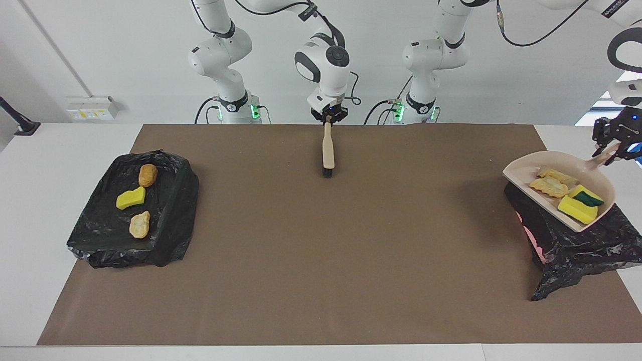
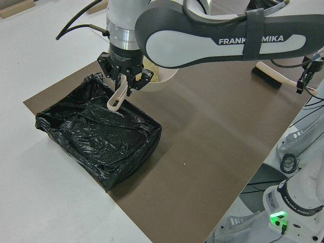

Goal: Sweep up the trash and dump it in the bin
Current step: 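Carry the dustpan to the bag nearest the left arm and tip it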

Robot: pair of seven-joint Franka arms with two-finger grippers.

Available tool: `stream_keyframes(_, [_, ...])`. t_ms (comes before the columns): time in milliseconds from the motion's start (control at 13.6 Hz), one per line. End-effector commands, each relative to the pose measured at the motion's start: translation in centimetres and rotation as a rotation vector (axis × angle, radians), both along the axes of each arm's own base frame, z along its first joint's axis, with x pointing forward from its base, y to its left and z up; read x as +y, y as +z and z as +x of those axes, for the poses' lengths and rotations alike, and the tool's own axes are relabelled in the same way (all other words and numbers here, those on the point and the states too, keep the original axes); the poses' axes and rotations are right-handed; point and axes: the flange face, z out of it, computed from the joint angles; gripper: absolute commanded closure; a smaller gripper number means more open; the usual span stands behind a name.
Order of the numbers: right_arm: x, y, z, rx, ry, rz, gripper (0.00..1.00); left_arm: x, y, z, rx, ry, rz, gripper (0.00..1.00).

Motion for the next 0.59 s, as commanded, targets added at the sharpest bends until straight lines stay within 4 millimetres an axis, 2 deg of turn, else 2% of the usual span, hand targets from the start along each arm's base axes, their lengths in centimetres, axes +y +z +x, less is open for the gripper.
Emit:
stream_keyframes(0, [-0.8, -0.4, 0.0, 0.003, 0.011, 0.008, 0.88, 3.3, 1.7, 2.0, 0.048, -0.069, 0.154, 1.00])
stream_keyframes(221, [-0.7, -0.2, 0.0, 0.007, 0.017, 0.008, 0.88, 4.5, 1.8, 2.5, 0.099, -0.145, 0.319, 1.00])
stream_keyframes(295, [-0.7, -0.3, 0.1, 0.008, 0.017, 0.007, 0.73, 5.0, 2.2, 2.5, 0.127, -0.167, 0.407, 1.00])
stream_keyframes(369, [-0.6, -0.3, 0.2, 0.008, 0.015, 0.007, 0.32, 4.8, 2.0, 2.8, 0.144, -0.195, 0.465, 1.00])
stream_keyframes(442, [-0.3, 0.0, 0.5, 0.004, 0.014, 0.016, 0.00, 5.0, 1.6, 2.7, 0.156, -0.204, 0.483, 1.00])
stream_keyframes(516, [0.2, 0.4, 1.1, -0.001, 0.010, 0.025, 0.00, 5.0, 1.0, 2.8, 0.174, -0.215, 0.505, 1.00])
